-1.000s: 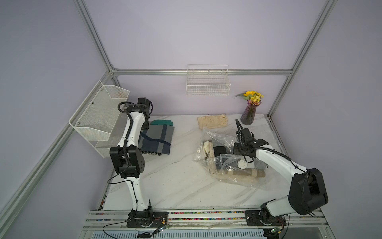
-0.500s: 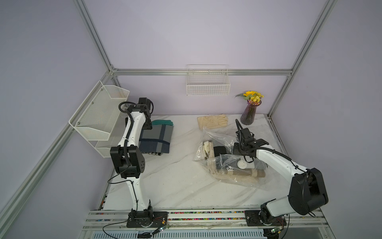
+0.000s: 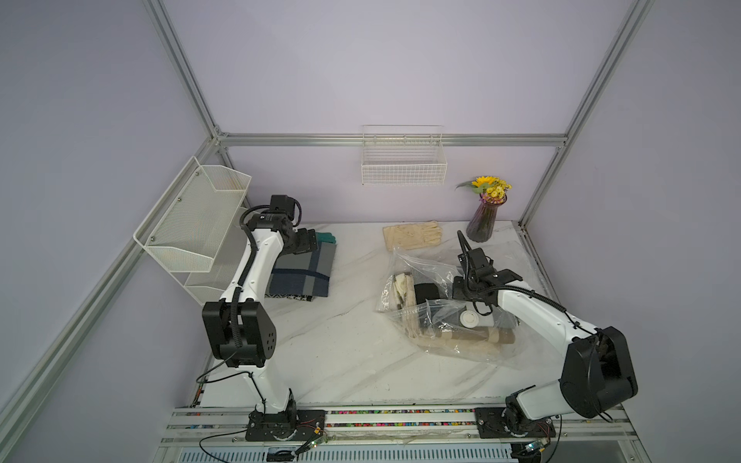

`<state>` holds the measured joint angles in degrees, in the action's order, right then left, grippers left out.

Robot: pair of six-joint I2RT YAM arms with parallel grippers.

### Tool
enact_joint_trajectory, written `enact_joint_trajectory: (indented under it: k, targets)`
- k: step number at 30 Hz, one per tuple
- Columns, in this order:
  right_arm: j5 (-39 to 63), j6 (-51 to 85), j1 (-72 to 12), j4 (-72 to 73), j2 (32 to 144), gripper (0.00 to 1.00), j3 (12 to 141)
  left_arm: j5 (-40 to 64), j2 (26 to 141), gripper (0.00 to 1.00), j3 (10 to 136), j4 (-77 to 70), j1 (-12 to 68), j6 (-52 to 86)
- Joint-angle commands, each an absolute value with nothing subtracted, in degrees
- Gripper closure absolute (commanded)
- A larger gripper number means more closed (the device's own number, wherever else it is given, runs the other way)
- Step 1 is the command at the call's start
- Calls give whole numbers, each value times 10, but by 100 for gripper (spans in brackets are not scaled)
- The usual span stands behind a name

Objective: Take the scarf out of the vacuum bag
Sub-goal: Place the scarf at the center of the board, then adjust the vacuum bag at the center of the board.

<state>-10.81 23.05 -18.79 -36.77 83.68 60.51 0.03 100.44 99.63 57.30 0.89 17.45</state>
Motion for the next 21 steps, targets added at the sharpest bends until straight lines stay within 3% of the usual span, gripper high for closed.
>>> enact_joint_trajectory:
  k: [1,6,12,21]
  targets:
    - [-93,224,-186,-364,822,95,595,139,956,0,930,475,32,212]
    - [-87,215,-188,-359,812,95,594,260,901,0,818,345,81,265]
    - [-95,207,-210,-357,763,95,598,274,893,0,777,287,165,294]
    - [-127,193,-283,-432,744,95,663,320,913,0,737,190,226,354]
